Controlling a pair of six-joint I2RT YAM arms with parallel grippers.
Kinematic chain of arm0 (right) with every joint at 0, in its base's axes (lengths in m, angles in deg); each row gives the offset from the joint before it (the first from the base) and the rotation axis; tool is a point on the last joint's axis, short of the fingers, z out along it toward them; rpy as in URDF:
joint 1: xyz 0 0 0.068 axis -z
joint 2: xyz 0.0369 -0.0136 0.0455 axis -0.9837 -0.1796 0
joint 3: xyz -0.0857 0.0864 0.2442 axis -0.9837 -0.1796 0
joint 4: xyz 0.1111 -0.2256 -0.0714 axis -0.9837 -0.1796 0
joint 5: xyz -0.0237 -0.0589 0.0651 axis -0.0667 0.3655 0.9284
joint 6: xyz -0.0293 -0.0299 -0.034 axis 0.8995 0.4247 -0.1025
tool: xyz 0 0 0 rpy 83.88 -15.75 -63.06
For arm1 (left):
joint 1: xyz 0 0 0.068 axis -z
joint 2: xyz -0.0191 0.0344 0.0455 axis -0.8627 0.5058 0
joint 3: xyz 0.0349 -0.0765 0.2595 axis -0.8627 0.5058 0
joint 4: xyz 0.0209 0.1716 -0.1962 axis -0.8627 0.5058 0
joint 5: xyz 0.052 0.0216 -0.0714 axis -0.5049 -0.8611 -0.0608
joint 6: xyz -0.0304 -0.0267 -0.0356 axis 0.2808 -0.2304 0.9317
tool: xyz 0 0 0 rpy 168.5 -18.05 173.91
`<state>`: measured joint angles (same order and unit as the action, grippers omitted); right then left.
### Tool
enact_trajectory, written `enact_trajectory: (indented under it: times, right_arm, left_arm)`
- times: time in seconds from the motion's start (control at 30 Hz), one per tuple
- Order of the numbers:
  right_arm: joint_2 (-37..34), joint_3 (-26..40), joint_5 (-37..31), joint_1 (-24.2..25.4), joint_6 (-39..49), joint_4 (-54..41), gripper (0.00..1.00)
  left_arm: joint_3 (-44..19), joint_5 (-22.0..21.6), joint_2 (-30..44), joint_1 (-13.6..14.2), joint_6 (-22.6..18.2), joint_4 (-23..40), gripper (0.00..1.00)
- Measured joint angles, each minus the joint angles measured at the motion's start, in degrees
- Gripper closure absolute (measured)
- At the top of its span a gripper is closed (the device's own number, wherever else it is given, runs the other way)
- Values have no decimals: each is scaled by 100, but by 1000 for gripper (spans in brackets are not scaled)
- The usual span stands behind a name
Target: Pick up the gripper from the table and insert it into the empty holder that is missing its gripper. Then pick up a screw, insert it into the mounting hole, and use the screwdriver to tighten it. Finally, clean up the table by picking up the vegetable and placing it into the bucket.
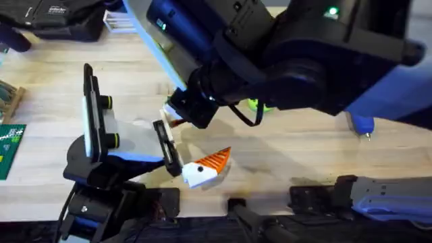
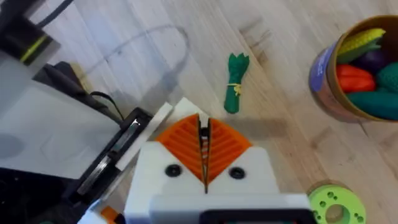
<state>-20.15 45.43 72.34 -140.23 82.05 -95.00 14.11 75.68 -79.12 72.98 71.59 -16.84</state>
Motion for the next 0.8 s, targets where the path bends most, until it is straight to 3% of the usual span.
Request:
enact_trajectory:
  times: [0.8]
  right_arm:
    - [-107,0,344,7,0,-84,996]
  left_arm:
    - [0,-48,2,-2,50,2,14]
